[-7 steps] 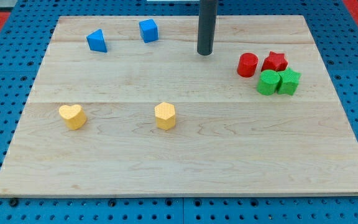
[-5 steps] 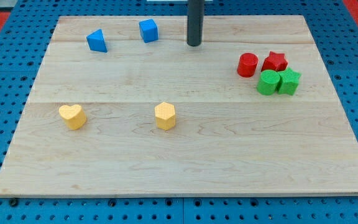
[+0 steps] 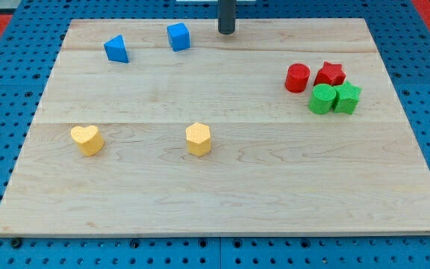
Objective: Push the blue cube towards the center
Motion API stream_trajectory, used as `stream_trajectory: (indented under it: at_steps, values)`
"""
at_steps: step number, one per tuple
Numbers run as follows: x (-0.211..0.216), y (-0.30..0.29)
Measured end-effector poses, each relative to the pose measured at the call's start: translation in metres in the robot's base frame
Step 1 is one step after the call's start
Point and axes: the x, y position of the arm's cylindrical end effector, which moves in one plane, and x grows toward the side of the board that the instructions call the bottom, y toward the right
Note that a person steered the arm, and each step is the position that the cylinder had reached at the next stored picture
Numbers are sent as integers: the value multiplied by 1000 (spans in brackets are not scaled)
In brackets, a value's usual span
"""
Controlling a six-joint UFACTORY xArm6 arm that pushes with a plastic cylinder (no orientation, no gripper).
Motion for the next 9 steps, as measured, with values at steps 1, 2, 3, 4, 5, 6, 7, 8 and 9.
stream_trajectory:
  at_steps: [1,2,3,4,5,6,7,8,9]
  values:
    - [-21,-13]
    - [-22,-23]
    - [-22,-60]
    - [5,-93]
    - [58,-101]
    - [102,-100]
    - [131,-97]
    - [132,-69]
    - [152,-6]
